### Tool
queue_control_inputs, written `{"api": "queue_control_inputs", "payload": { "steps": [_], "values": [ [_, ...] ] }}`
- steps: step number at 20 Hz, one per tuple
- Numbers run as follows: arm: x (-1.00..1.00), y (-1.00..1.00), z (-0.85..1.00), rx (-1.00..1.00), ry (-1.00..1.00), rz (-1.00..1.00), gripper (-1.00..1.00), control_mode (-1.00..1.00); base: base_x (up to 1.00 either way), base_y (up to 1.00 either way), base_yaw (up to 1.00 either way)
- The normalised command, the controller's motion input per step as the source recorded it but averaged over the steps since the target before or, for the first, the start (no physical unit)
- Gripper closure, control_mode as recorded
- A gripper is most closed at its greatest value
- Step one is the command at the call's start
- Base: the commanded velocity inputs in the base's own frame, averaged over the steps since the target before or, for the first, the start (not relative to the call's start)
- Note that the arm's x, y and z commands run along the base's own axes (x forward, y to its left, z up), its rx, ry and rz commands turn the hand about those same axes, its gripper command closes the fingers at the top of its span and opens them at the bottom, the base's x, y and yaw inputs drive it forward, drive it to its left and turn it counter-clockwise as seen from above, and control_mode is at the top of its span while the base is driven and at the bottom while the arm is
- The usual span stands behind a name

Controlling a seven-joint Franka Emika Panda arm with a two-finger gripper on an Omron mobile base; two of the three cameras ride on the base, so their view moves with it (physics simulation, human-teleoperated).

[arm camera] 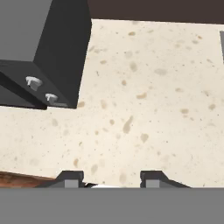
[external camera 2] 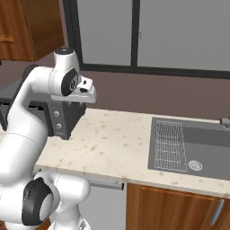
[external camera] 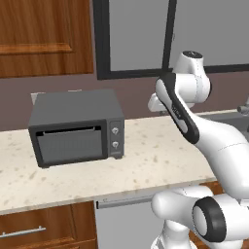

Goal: Place the bowl in the left basin and the kettle in the right basin of the sink.

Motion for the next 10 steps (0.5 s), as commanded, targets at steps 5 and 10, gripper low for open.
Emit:
{"api": "queue_control_inputs", "payload": {
  "steps": [5,10],
  "values": [
    [0.00,0.00,0.00,0.00,0.00,0.00,-1.00,1.00,0.00,0.00,0.00],
    [0.00,0.00,0.00,0.00,0.00,0.00,-1.00,1.00,-0.14,0.00,0.00]
  ]
}}
